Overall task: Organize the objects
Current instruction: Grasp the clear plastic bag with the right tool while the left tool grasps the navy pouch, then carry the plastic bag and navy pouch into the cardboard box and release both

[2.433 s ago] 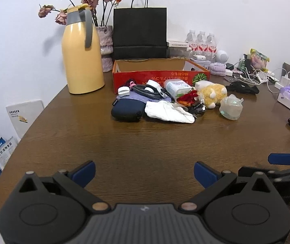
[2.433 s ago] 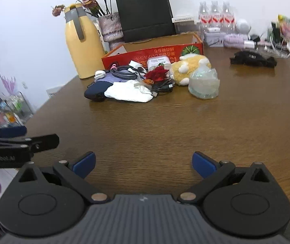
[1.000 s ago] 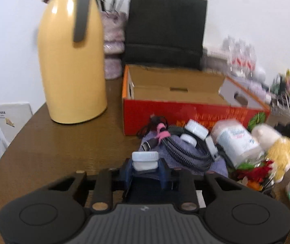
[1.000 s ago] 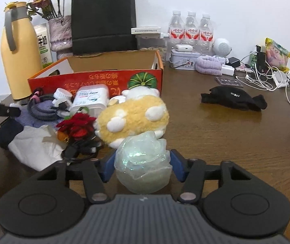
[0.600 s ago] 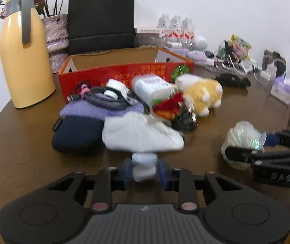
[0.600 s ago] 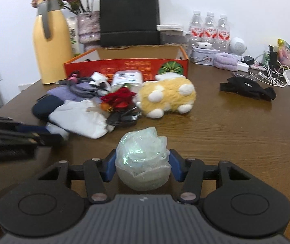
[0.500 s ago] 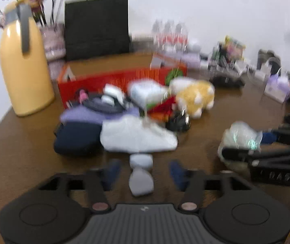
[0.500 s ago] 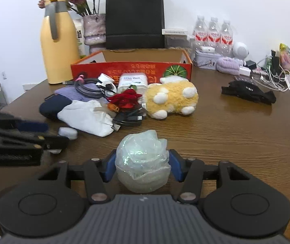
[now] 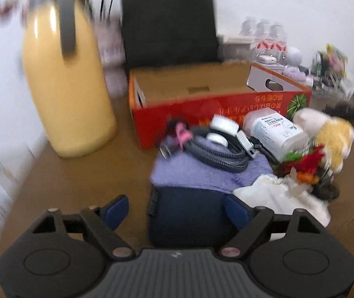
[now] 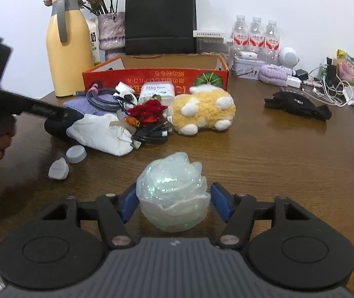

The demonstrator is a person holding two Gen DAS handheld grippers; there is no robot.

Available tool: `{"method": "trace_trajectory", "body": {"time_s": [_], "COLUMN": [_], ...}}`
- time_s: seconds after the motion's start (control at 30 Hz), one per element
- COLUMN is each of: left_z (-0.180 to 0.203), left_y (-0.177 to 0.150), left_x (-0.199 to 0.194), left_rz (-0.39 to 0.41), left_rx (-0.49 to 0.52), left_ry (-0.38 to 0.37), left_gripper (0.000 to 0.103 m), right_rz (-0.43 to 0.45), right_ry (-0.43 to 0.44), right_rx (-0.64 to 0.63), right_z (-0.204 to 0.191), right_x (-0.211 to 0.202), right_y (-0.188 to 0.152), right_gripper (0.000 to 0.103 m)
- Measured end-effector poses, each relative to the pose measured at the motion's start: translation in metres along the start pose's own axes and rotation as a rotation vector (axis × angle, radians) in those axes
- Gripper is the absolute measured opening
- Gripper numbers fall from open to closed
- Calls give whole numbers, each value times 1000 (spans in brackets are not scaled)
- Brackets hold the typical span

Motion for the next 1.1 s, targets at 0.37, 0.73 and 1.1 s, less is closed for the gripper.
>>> {"method": "trace_trajectory", "body": {"time_s": [0.37,0.73,1.1], "left_z": [-2,12,14], "left_y": [-57,-71,-57], "left_x": [-87,-86,-126], "left_rz": [-2,-15,83], "left_rx": [-107,-73,-79], "left_ry": [46,42,54], "left_gripper": [58,81,58], "right_rz": [2,46,45], "right_ry": [14,67,63], "right_rx": [-59,-108,-57], "right_z": [-17,-31,-27], "right_x": [-18,-41,-49], "right_y": [-5,6,-3], "right_gripper": [56,75,25]}}
Point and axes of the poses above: each gripper's, at about its wrist camera, not at the fingertips, and x roughly the way its jaws point, z to its right, y to its top, the point moved 10 cm from there along x, roughly the way its jaws point, and after that the axes turned 4 degrees about -y, right-handed, at the moved point
